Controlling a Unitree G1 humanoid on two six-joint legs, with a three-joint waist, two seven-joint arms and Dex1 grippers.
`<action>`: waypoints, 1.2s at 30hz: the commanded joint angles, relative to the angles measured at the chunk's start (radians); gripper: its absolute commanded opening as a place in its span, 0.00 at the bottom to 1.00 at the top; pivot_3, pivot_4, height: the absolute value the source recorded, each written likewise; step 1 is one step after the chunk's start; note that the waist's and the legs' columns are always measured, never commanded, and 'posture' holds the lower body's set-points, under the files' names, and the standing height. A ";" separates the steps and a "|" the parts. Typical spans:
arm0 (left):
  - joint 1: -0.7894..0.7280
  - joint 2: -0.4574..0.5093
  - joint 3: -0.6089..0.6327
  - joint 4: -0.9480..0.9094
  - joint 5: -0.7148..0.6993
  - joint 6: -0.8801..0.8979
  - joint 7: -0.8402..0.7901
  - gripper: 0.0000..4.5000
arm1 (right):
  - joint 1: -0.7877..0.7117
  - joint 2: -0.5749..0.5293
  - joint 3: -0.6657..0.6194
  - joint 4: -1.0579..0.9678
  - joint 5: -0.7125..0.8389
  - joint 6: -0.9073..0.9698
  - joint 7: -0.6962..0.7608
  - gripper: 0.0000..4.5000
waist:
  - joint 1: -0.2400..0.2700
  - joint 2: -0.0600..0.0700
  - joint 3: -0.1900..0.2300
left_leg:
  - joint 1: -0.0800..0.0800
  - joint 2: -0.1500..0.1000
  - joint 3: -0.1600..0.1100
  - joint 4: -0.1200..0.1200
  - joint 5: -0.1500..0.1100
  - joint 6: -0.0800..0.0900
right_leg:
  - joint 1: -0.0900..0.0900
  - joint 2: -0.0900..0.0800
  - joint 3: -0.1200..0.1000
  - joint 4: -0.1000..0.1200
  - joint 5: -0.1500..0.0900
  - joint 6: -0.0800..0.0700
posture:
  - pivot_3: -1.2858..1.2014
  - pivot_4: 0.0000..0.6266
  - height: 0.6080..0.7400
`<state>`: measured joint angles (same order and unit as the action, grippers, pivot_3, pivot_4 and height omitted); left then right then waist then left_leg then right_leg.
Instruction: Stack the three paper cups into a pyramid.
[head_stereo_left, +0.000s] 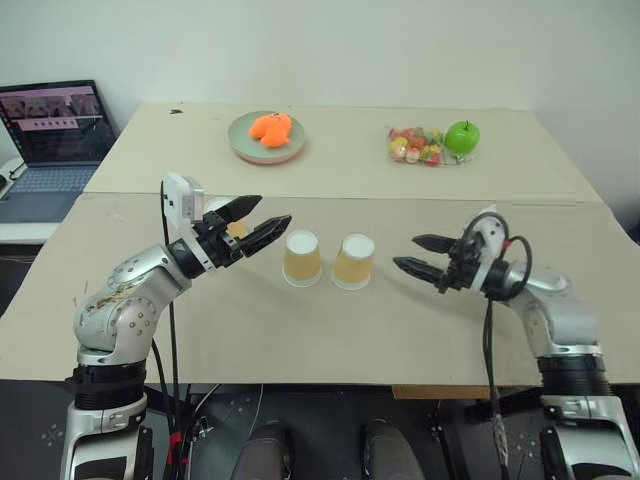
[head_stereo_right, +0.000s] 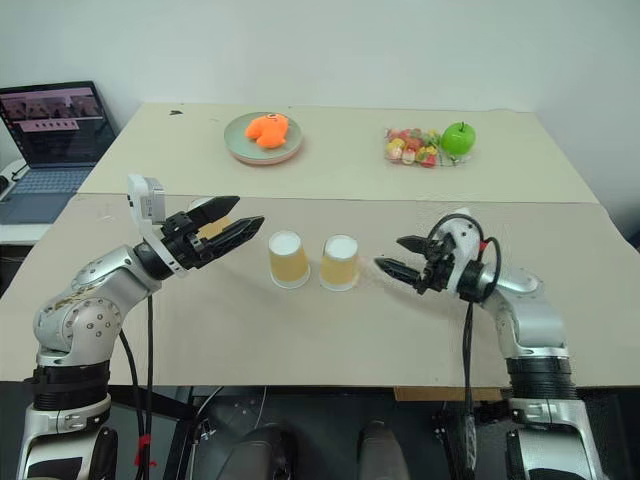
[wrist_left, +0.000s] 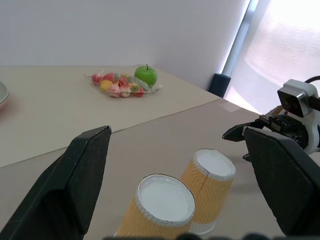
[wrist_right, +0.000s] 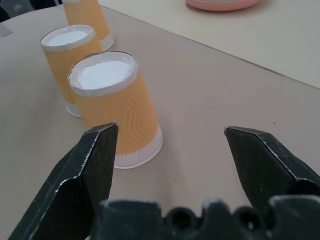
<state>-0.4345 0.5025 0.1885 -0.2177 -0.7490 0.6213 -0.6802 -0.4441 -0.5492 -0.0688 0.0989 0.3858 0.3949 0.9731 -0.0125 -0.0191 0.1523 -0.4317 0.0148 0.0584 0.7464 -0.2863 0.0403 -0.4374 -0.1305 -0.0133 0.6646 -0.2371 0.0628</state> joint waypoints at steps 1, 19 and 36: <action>-0.016 0.001 -0.001 -0.042 -0.014 0.002 -0.004 1.00 | -0.006 0.006 0.019 -0.027 -0.014 -0.034 -0.007 0.89 | 0.001 0.000 0.000 | 0.000 0.000 0.000 0.000 0.000 0.000 | 0.000 0.000 0.000 0.000 0.000 0.000 | 0.52 0.24 0.52; 0.022 0.003 0.029 -0.111 -0.042 0.015 0.038 1.00 | -0.161 -0.002 0.051 0.230 -0.096 -0.190 0.031 0.89 | 0.000 -0.001 0.001 | 0.000 0.000 0.000 0.000 0.000 0.000 | 0.000 0.000 0.000 0.000 0.000 0.000 | 0.52 0.24 0.52; 0.107 0.044 0.043 -0.165 -0.037 0.006 0.049 1.00 | -0.211 0.063 0.093 0.283 -0.125 -0.213 0.063 0.89 | 0.001 0.000 0.001 | 0.000 0.000 0.000 0.000 0.000 0.000 | 0.000 0.000 0.000 0.000 0.000 0.000 | 0.52 0.24 0.52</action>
<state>-0.3312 0.5413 0.2162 -0.3412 -0.7827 0.6417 -0.6361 -0.6262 -0.4797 0.0338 0.3927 0.2568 0.2074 1.0280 -0.0112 -0.0194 0.1531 -0.4316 0.0147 0.0581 0.7466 -0.2862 0.0401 -0.4374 -0.1305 -0.0136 0.6647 -0.2371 0.0628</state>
